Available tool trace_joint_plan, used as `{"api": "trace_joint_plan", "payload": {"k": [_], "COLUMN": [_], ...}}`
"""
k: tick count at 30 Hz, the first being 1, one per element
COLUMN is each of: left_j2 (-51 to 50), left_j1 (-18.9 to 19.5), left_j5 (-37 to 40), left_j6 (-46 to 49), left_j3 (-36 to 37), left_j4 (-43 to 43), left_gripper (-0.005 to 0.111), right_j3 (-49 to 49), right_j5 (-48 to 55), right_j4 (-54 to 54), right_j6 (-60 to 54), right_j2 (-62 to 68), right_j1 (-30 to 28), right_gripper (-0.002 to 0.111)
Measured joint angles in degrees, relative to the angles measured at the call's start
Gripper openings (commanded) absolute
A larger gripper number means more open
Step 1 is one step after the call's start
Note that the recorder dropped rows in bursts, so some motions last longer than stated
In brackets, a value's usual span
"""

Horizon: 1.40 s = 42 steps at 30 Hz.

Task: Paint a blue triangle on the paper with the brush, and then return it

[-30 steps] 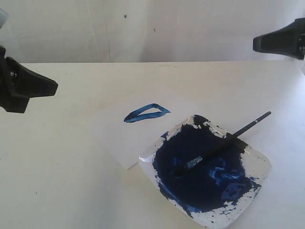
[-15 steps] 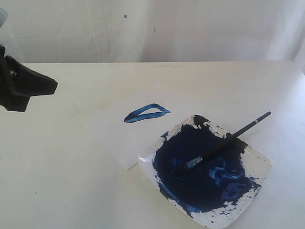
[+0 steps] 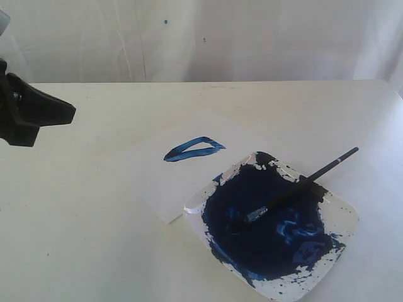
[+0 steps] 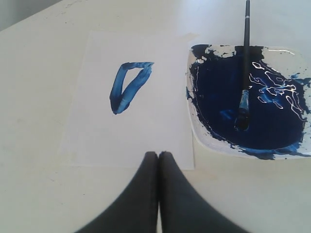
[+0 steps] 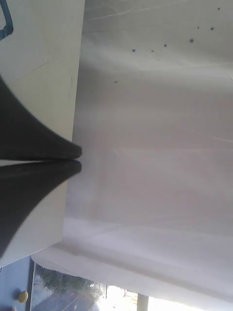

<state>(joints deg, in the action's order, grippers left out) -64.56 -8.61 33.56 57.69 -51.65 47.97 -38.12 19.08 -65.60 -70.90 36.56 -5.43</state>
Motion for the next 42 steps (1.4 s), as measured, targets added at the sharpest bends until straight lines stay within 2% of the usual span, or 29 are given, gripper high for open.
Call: {"api": "trace_joint_plan", "payload": {"k": [21,27,34,38,42], "left_j2": [0.0,0.0,0.0,0.0,0.0], "left_j1": [0.0,0.0,0.0,0.0,0.0], "left_j5": [0.0,0.0,0.0,0.0,0.0], "left_j6": [0.0,0.0,0.0,0.0,0.0], "left_j3": [0.0,0.0,0.0,0.0,0.0], "left_j4": [0.0,0.0,0.0,0.0,0.0], "left_gripper": [0.0,0.0,0.0,0.0,0.0], "right_j3": [0.0,0.0,0.0,0.0,0.0], "right_j5": [-0.02,-0.13,0.06,0.48,0.05], "right_j4": [0.0,0.0,0.0,0.0,-0.07], "right_j6": [0.0,0.0,0.83,6.07,24.83], "right_j2": [0.0,-2.08,-10.21,-14.97,-18.91], "right_j1": [0.34,3.74,8.75,9.7,9.7], "right_gripper": [0.0,0.0,0.0,0.0,0.0]}}
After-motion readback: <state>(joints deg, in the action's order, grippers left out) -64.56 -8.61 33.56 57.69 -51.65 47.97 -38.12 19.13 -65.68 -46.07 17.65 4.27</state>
